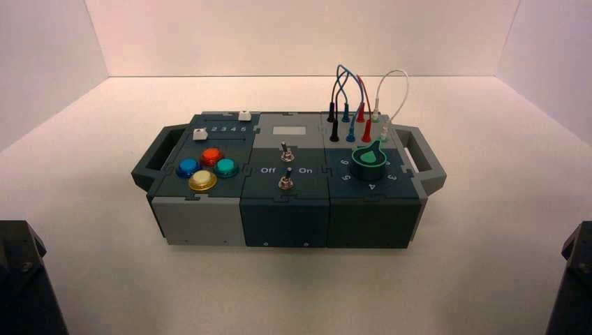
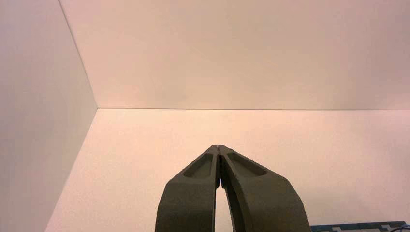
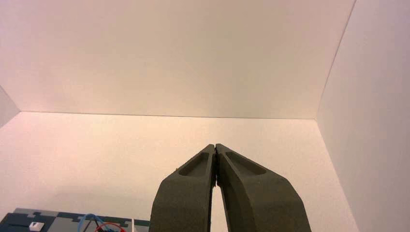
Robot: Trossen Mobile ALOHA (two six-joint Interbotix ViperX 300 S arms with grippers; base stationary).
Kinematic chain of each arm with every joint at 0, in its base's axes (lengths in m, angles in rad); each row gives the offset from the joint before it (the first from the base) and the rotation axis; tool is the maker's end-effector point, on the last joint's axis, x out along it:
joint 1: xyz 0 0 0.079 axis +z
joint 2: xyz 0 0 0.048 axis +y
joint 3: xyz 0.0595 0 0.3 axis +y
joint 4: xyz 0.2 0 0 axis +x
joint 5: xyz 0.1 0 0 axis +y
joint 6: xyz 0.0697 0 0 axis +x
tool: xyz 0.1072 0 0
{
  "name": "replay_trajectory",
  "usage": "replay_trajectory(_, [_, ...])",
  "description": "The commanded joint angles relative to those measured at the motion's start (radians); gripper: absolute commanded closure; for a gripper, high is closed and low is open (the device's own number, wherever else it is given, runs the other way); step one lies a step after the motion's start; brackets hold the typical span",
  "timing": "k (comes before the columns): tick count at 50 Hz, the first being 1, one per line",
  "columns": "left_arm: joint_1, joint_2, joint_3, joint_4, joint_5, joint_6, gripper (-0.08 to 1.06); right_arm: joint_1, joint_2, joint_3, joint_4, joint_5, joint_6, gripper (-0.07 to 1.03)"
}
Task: Flip the bottom switch off with the left gripper.
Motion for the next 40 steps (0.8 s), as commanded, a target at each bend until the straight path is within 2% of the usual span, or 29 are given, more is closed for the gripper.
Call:
replay_trajectory(1, [0.003, -0.005, -0.014, -0.002, -0.005, 0.002, 1.01, 0.002, 0.008, -0.015, 0.002, -0.006, 0.002, 0.99])
replay_trajectory(23, [0.003, 0.009, -0.014, 0.0, 0.015, 0.002, 1.01, 0.011, 0.012, -0.003, 0.006, 0.0, 0.002, 0.99])
replay_trajectory(34, [-0.014, 0.037, -0.028, -0.002, 0.083, 0.002, 1.01, 0.055, 0.051, -0.003, 0.009, 0.026, 0.002, 0.99])
replay_trajectory(40, [-0.049, 0.071, -0.032, -0.003, 0.144, 0.002, 1.01, 0.083, 0.086, -0.017, 0.011, 0.071, 0.002, 0.99])
